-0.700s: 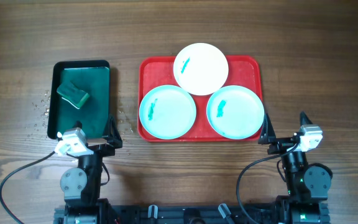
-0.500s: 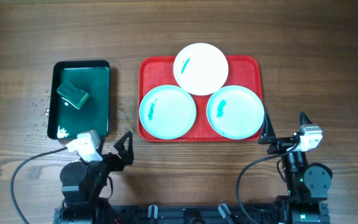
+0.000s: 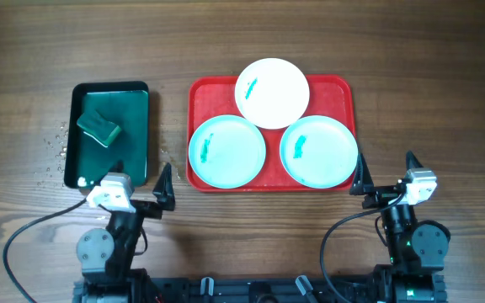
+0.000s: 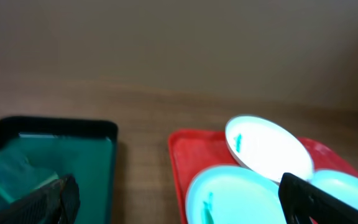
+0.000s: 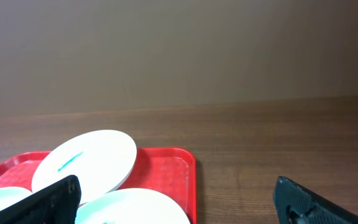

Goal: Clean dirty plates on tray and stack at the side

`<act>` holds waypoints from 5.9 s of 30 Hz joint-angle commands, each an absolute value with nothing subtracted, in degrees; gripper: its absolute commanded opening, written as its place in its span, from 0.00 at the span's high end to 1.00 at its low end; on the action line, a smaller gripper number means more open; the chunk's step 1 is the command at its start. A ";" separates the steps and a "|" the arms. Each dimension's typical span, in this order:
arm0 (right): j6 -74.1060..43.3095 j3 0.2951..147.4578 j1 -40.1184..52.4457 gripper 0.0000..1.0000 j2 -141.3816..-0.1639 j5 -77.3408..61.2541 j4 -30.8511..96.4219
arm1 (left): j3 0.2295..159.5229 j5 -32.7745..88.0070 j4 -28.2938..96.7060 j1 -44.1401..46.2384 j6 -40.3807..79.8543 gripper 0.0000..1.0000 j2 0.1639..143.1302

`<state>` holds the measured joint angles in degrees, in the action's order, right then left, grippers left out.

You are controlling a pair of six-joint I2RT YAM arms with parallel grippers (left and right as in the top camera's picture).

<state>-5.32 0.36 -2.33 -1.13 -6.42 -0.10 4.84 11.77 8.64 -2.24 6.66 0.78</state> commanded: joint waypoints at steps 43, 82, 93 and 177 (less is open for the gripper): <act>-6.13 0.30 -2.59 0.00 -1.02 -6.87 -0.38 | 0.32 47.42 0.01 -2.02 26.22 0.00 0.16; -6.15 0.30 -2.59 0.00 -1.02 -6.87 -0.38 | 70.19 1.80 44.95 -14.68 29.80 0.00 97.10; -6.13 0.30 -2.59 0.00 -1.02 -6.90 -0.38 | 70.02 1.10 38.74 -16.56 35.20 0.00 105.89; -6.15 0.30 -2.59 0.00 -1.02 -6.90 -0.38 | 66.96 4.67 30.98 -16.69 34.76 0.00 115.09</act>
